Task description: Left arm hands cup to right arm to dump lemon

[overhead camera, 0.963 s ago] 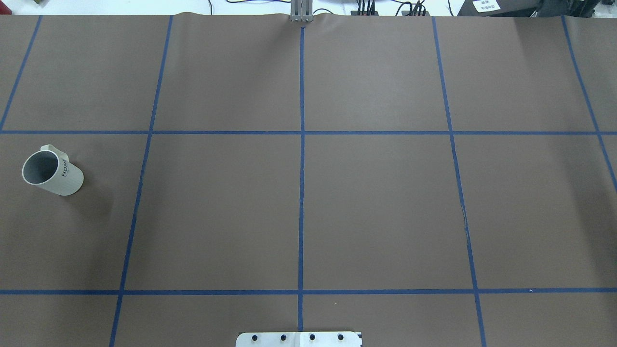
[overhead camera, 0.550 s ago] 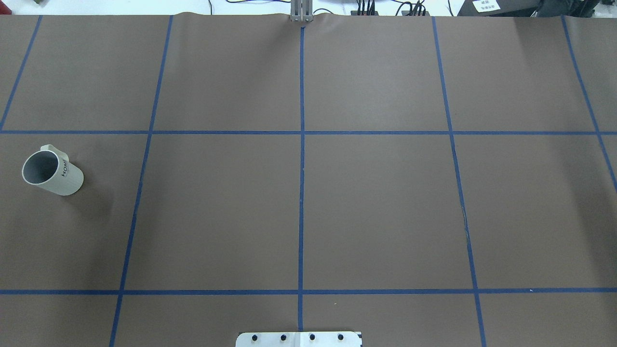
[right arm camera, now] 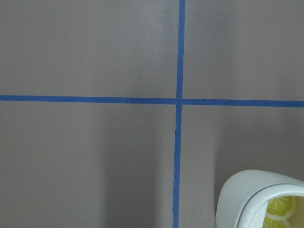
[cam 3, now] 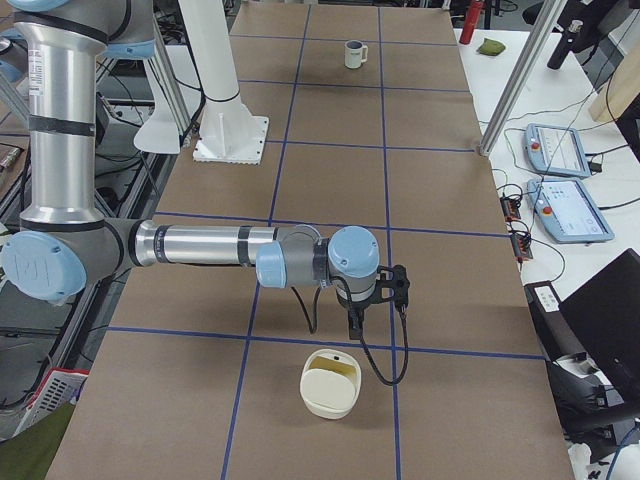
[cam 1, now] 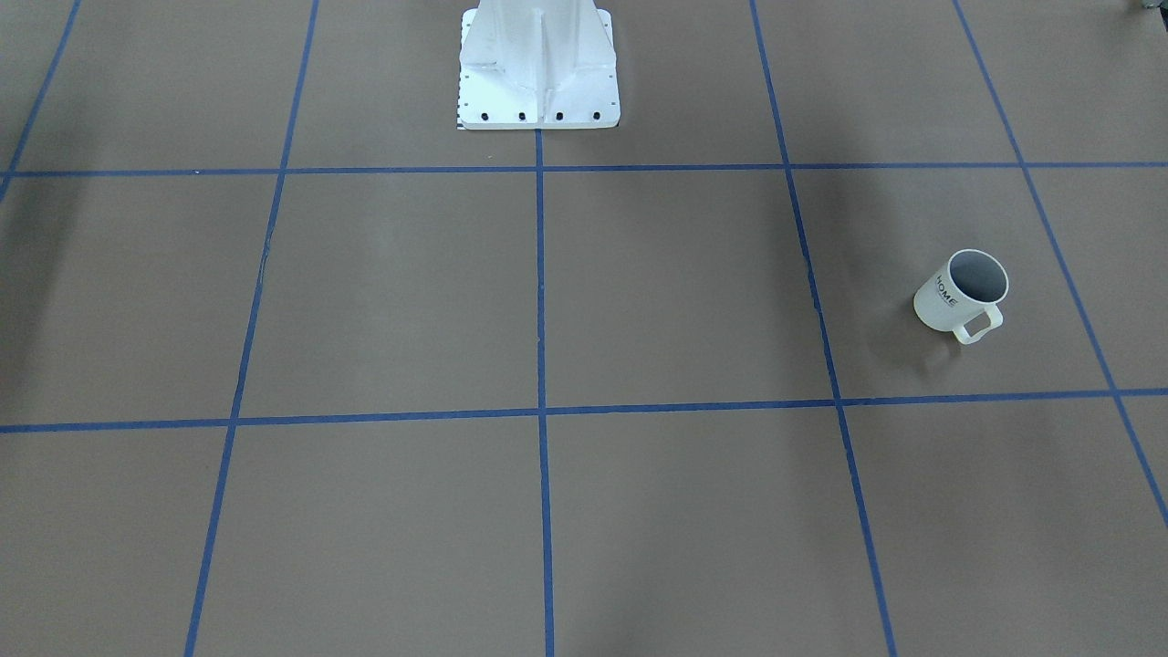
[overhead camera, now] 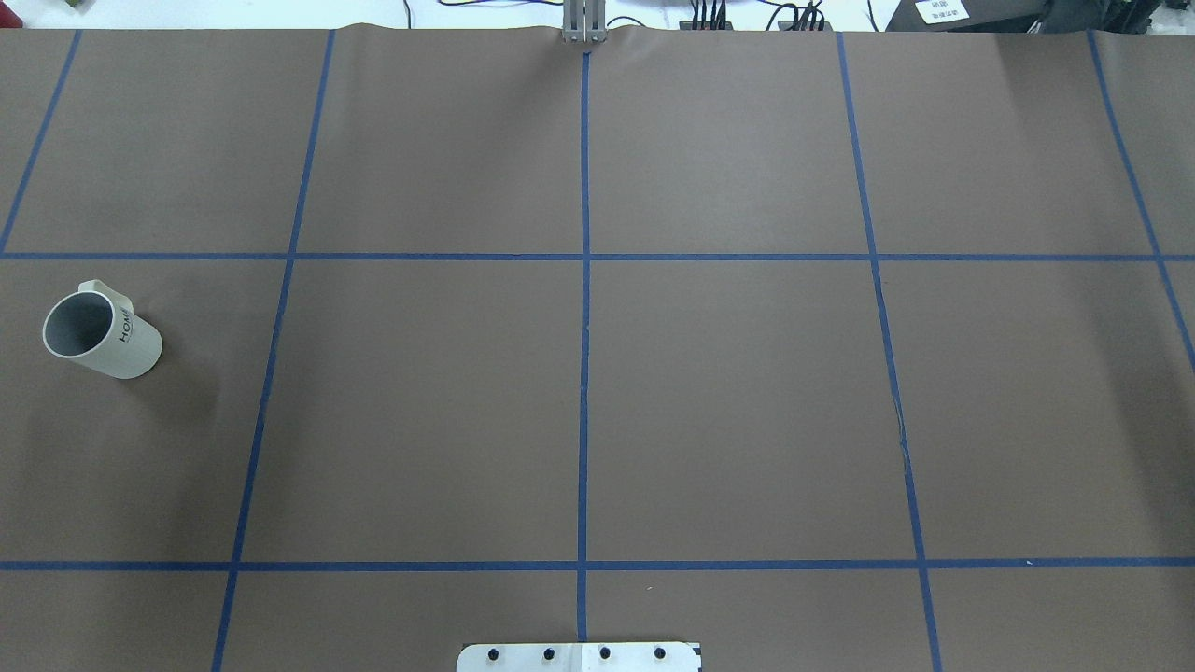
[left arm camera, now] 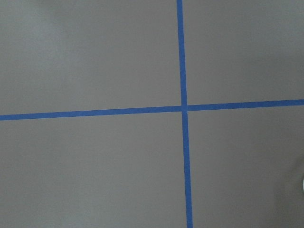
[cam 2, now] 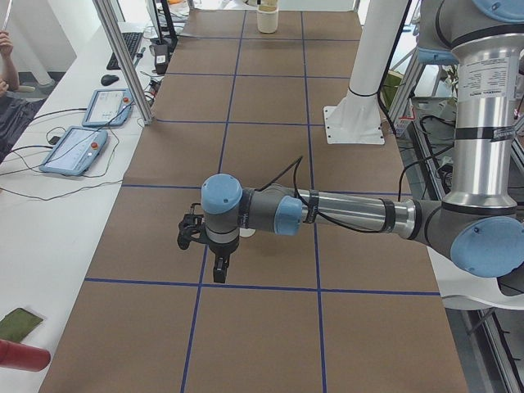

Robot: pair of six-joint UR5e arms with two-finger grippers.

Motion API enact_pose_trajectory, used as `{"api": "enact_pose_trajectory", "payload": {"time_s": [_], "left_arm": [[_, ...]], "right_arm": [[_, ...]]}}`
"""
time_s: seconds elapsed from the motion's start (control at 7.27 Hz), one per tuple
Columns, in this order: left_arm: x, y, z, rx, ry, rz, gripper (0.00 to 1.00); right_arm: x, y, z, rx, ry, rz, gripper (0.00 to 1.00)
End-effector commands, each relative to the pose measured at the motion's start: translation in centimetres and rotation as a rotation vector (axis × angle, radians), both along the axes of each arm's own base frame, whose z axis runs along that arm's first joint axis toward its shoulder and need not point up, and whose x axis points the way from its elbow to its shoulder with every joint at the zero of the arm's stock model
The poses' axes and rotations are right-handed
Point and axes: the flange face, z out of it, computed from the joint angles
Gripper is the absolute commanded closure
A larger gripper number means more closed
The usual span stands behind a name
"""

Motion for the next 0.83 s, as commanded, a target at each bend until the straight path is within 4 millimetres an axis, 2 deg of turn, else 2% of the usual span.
{"api": "enact_pose_trajectory", "payload": {"time_s": [0.0,0.69], "left_arm": [[0.06,-0.01,0.18,-0.003,-0.002,0.002,0.00],[0.05,-0.07,0.27,-0.005,-0.004,0.001,0.00]], "right_arm": [[0.00,-0.04,-0.07,0.002,0.000,0.000,0.00],[0.00,-0.01,0.38,-0.008,0.000,0.000,0.00]]}}
